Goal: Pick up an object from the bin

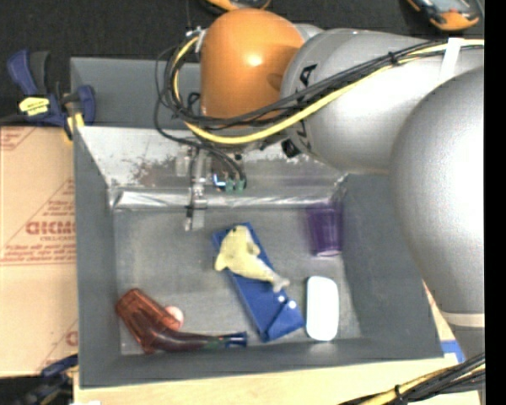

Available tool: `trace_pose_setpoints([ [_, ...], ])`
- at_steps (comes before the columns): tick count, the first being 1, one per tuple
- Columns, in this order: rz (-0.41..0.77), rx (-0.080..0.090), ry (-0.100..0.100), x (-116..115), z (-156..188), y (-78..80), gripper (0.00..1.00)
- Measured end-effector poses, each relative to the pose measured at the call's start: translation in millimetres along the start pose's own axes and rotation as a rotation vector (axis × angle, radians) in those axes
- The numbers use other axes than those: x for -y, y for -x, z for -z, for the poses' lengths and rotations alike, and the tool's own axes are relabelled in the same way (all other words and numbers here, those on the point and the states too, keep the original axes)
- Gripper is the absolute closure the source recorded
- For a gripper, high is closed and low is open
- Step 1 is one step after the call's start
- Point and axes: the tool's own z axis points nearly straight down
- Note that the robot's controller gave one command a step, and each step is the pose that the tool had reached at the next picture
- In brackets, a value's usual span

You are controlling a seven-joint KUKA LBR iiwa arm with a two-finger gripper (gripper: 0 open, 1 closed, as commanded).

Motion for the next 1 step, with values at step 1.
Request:
trace_pose_setpoints([
  [1, -0.003, 0.009, 0.001, 0.9, 5.7, 1.7, 0.00],
])
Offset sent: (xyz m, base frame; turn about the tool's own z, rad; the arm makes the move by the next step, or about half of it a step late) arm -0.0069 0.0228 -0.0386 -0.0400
